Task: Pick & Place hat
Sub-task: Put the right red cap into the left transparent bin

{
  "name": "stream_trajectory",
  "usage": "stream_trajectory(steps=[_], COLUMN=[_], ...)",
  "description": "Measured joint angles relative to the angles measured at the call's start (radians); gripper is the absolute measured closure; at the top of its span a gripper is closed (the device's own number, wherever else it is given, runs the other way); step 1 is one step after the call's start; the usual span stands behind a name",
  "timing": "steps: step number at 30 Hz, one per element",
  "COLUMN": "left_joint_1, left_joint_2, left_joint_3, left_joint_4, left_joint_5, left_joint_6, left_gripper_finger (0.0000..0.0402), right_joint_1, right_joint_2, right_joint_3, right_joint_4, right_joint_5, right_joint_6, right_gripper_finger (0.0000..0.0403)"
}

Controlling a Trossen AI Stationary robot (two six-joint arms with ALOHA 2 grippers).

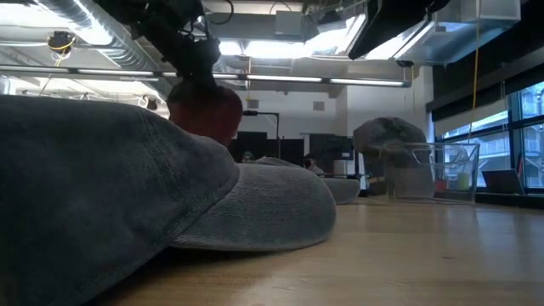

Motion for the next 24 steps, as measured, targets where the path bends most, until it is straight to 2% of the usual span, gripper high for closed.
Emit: stream_trajectory(steps=[5,16,24], left_joint_1=[0.051,0.120,0.148], left_joint_2=[0.000,0.004,0.005], left_joint_3=[0.000,0.000,0.000], left_joint_4=[0.007,-0.001,-0.002], left_joint_5=[-0.047,-0.044,-0.017], left_joint_6=[-0.022,-0.154,-0.358], left_gripper_finger=[0.0388,0.0375,0.0378], right_joint_1=[-0.003,-0.003,-0.003], right_joint_2=[0.000,0.000,0.000], right_joint_3=[0.000,0.000,0.000], right_joint_4=[0.000,0.000,0.000], right_joint_5=[0.000,0.000,-0.001], right_joint_6=[0.000,-0.019,-0.022], right_gripper_finger=[0.0169,0.0169,0.0169])
